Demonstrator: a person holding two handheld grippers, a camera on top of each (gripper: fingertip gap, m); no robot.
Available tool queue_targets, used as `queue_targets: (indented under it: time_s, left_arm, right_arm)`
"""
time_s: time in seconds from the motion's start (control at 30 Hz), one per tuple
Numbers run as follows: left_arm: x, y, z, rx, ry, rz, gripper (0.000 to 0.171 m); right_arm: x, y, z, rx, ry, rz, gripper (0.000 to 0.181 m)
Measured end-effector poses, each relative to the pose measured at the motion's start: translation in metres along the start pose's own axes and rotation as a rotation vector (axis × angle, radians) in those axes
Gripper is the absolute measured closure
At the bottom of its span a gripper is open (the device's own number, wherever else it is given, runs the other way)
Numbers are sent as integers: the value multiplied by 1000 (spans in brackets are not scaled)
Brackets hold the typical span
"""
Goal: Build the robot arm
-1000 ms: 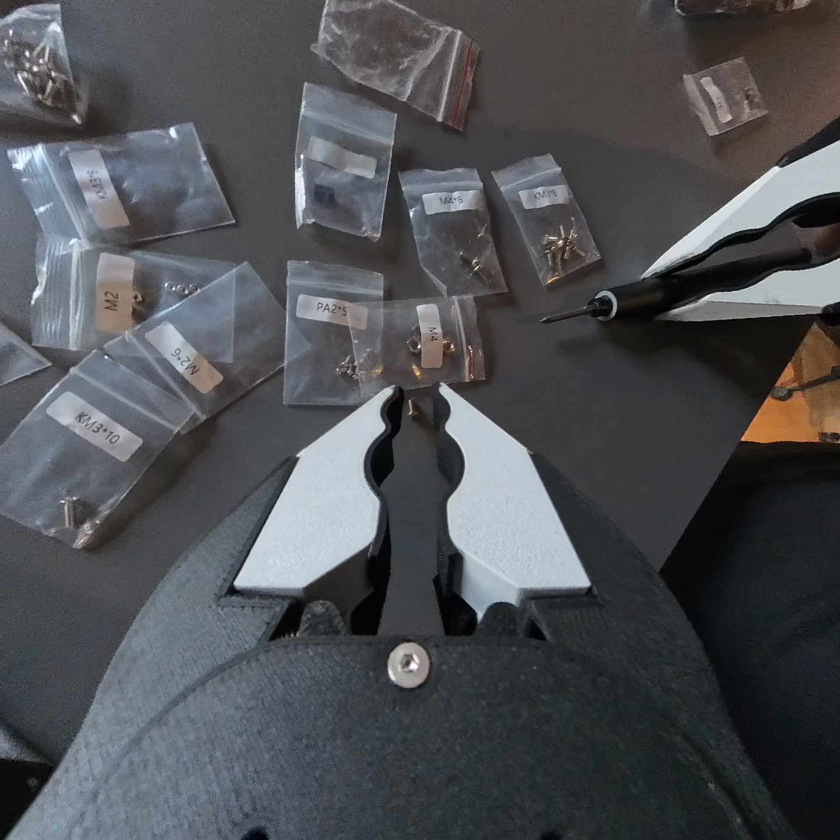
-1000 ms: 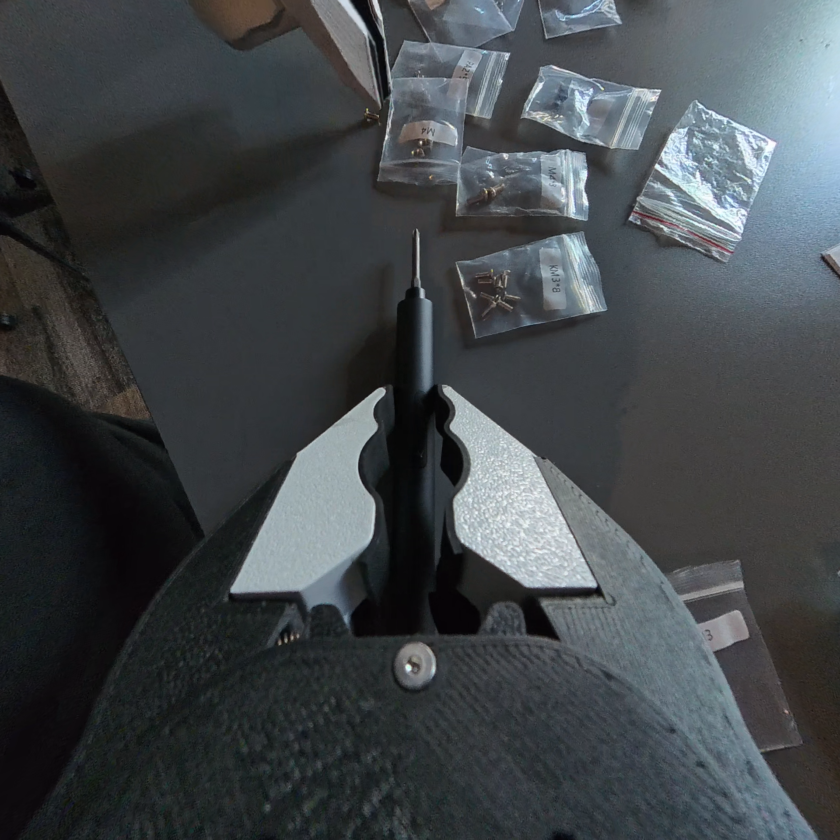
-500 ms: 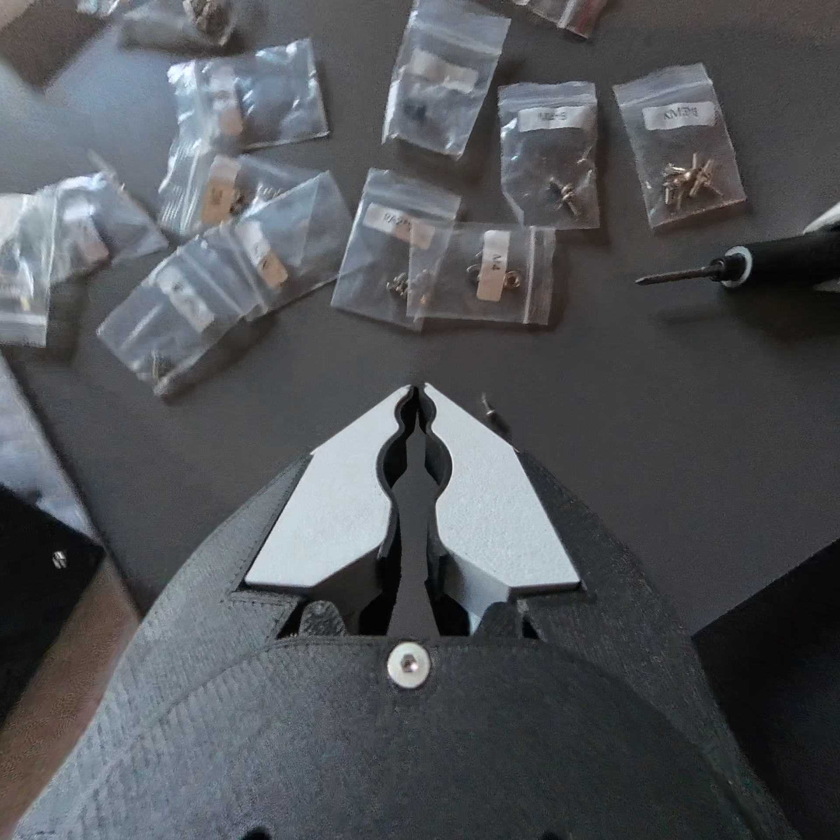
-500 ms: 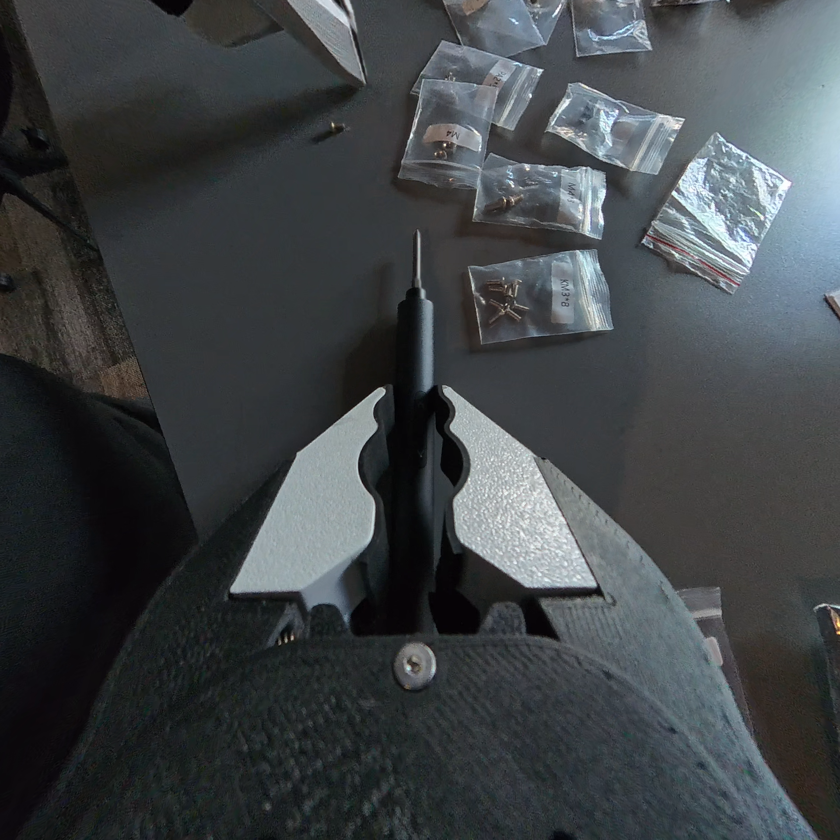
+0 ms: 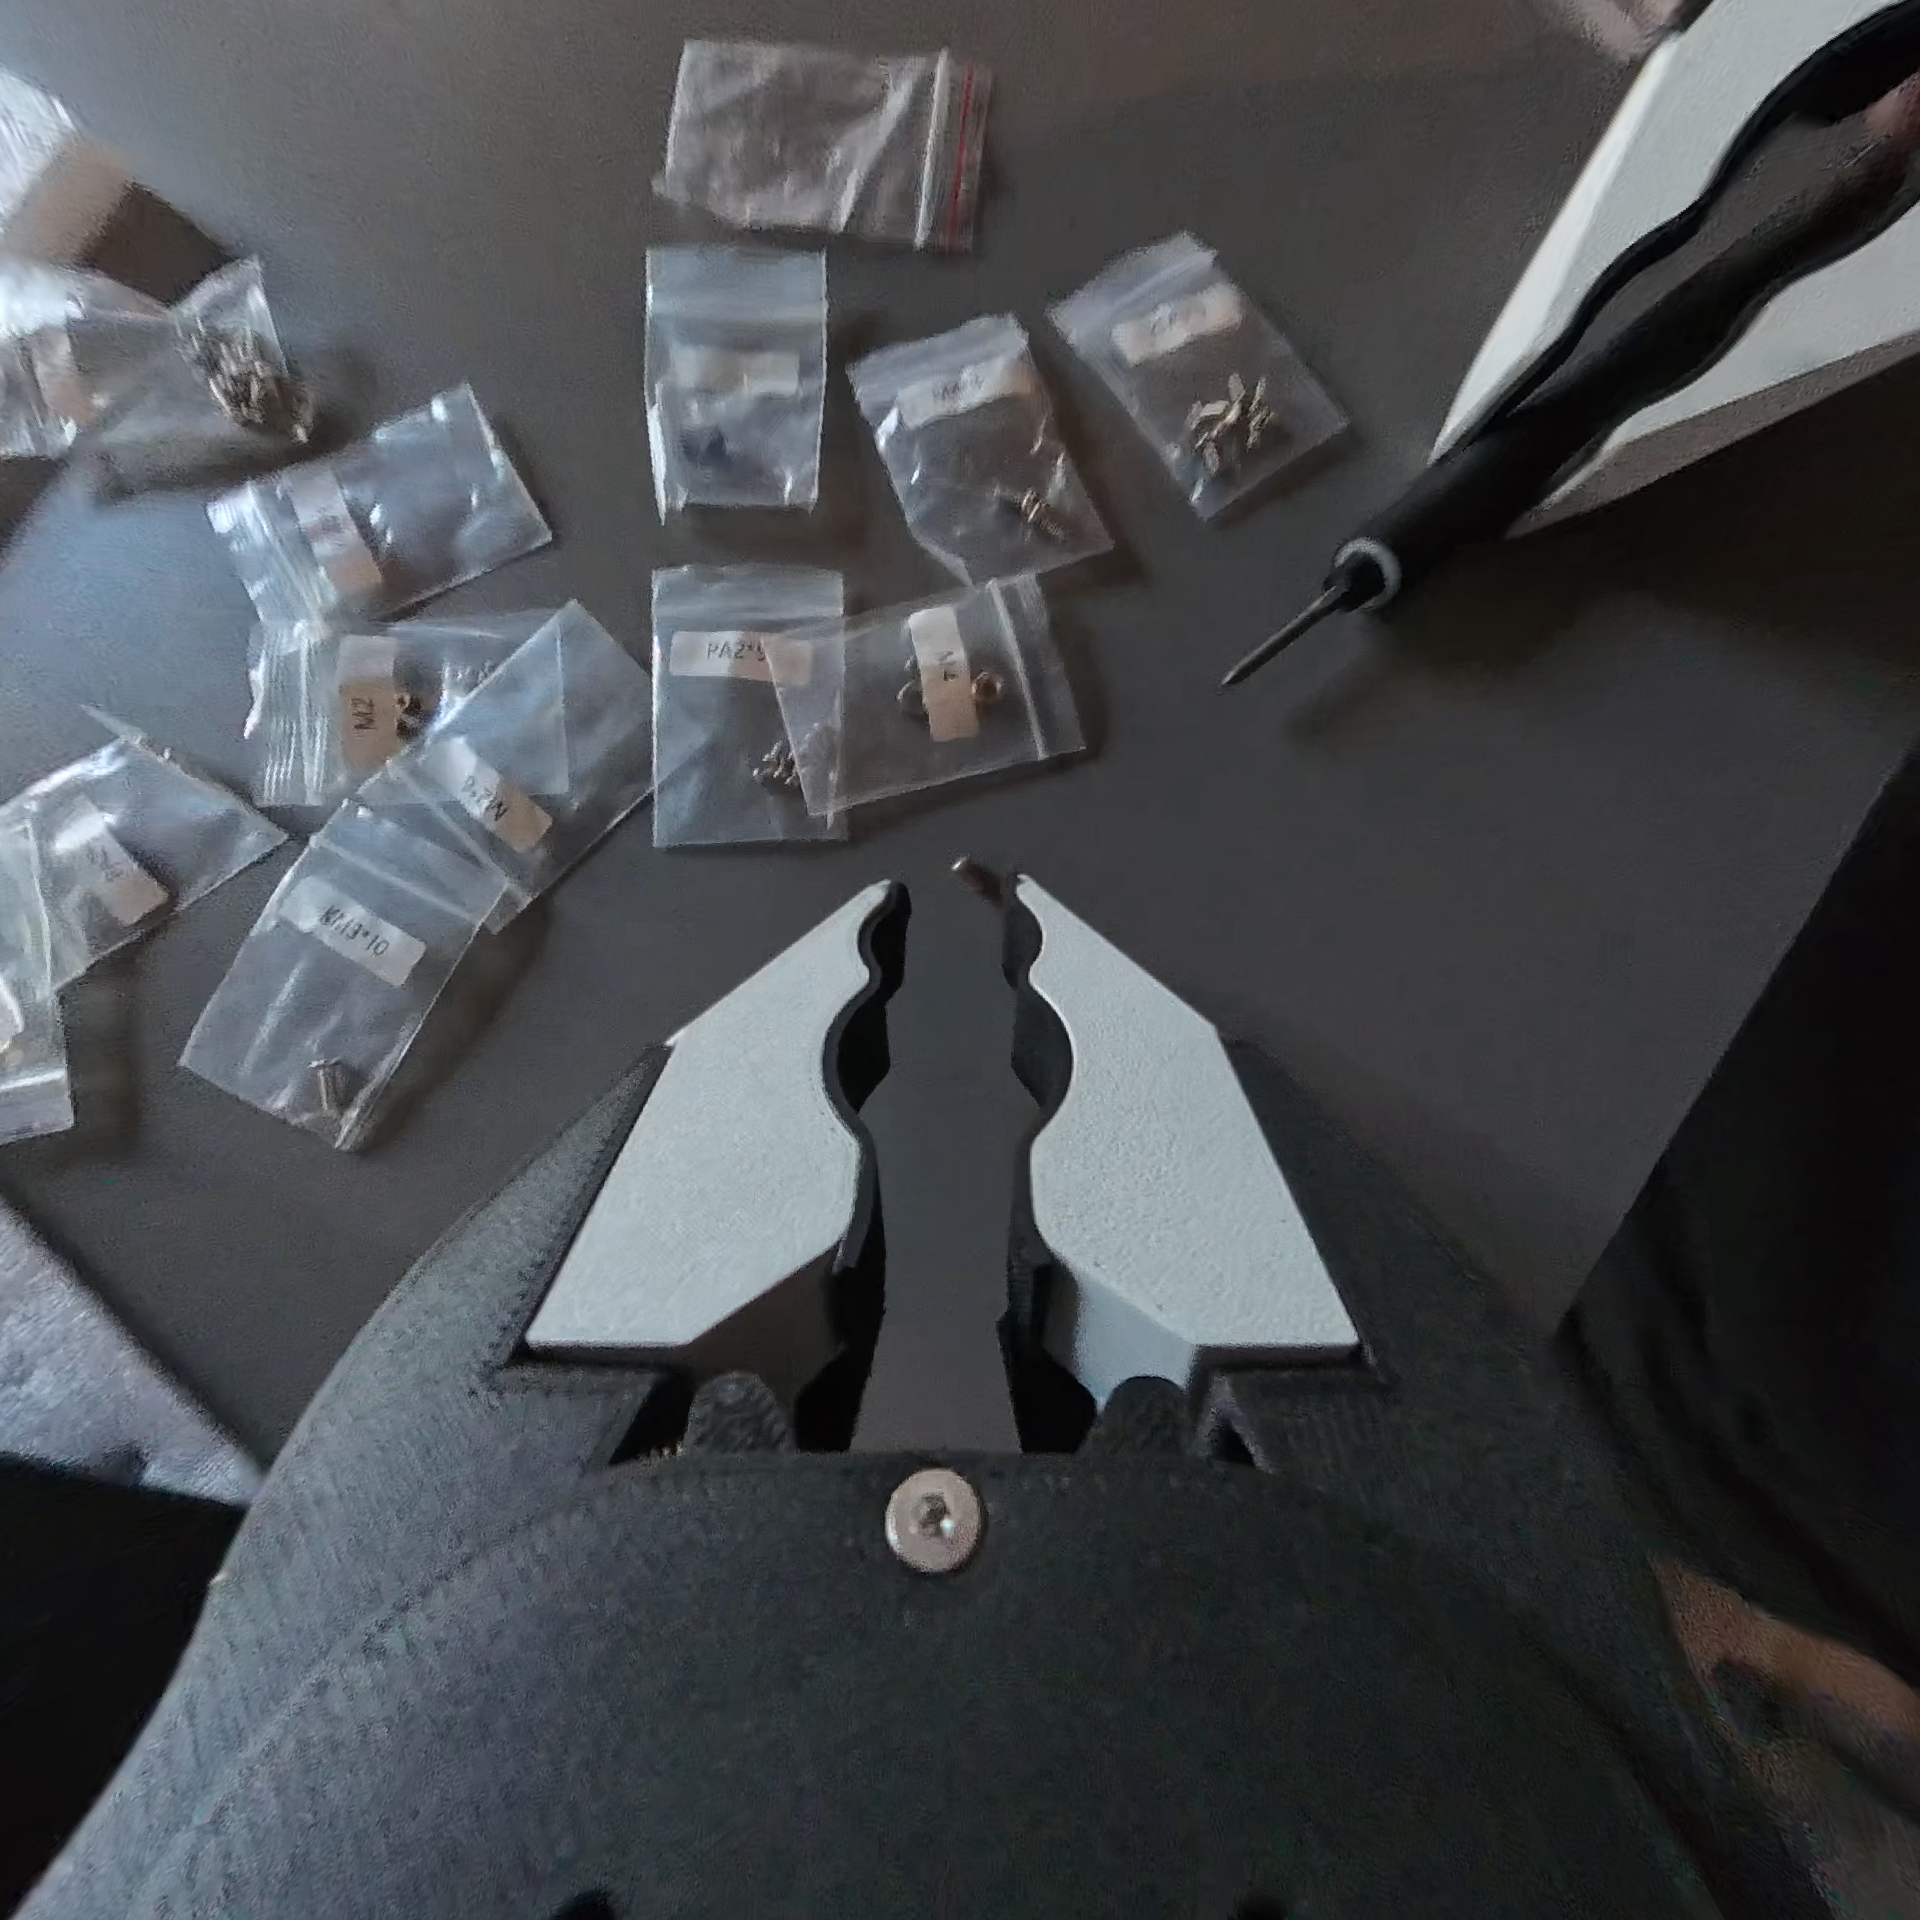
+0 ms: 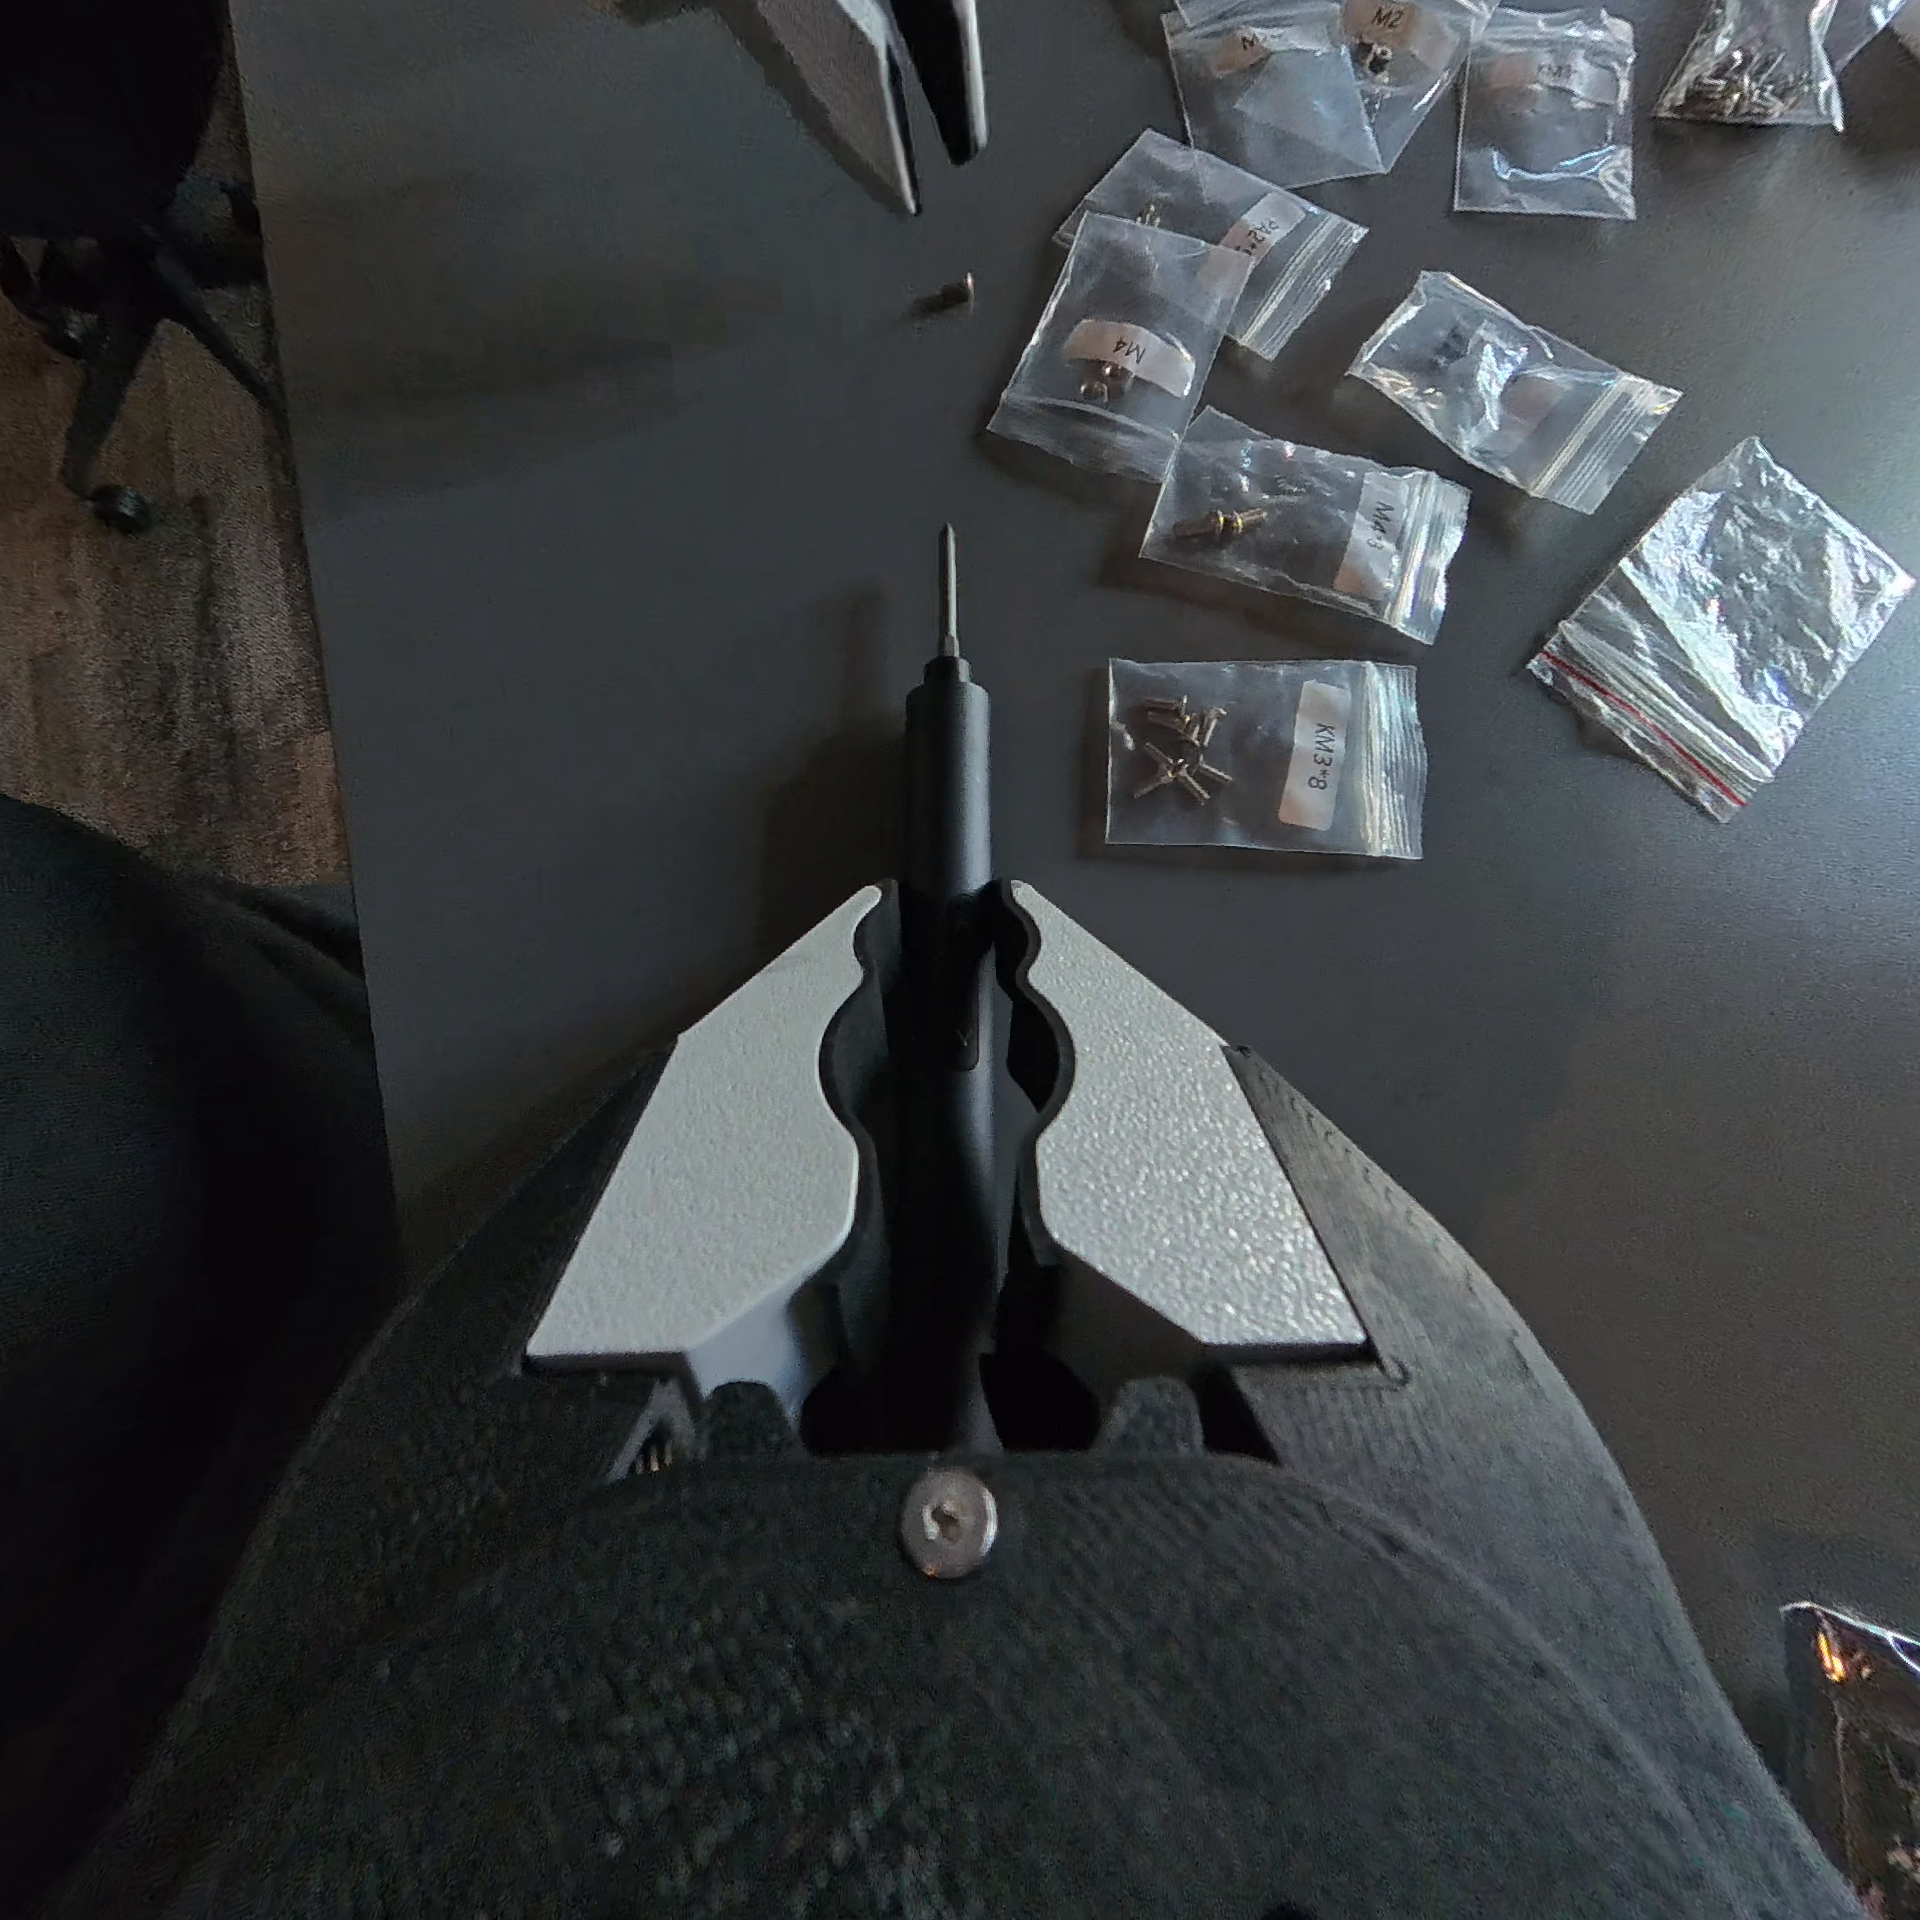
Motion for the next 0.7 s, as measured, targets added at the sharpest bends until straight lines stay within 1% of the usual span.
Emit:
queue_targets:
  time_s: [0.1, 0.13, 0.17, 0.23, 0.27, 0.3, 0.37, 0.47, 0.57, 0.63, 0.7]
  left_arm:
    - [-4, -10, -3, -103, 63, 36, 159]
    - [-4, -15, -3, -123, 86, 67, 163]
    - [-4, -18, -2, -125, 104, 104, 163]
    - [-3, -19, 0, -77, 140, 158, 163]
    - [0, -18, 1, -37, 145, 155, 159]
    - [1, -18, 1, -10, 154, 140, 159]
    - [6, -19, 1, 3, 127, 84, 153]
    - [8, -14, 5, 28, 93, -80, 152]
    - [8, -12, 10, -9, 42, -239, 153]
    - [10, -10, 11, -40, -6, -341, 159]
    - [9, -4, 9, -40, -48, -437, 164]
  right_arm:
    - [0, 0, 0, 15, 3, -12, 165]
    - [0, 0, 0, 21, 4, -20, 164]
    - [0, 0, 0, 28, 5, -25, 164]
    - [0, -1, 0, 38, 7, -28, 164]
    - [0, -1, 0, 42, 11, -28, 164]
    - [0, -1, 0, 43, 17, -31, 164]
    - [0, -1, 1, 32, 29, -30, 164]
    - [0, -1, 1, 11, 31, -8, 164]
    - [0, -1, 1, 9, 29, -2, 165]
    - [0, -1, 1, 14, 32, -6, 164]
    - [0, -1, 1, 17, 32, -6, 164]
Point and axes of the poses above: each gripper's, where its closed fingertips meet, z back along the fingers, y out of its top, x = y × z across the jaws, the point moved 2 cm from there along z, back along the fingers, and after that the axes turned 9 degrees about y, right-handed, at the moved point
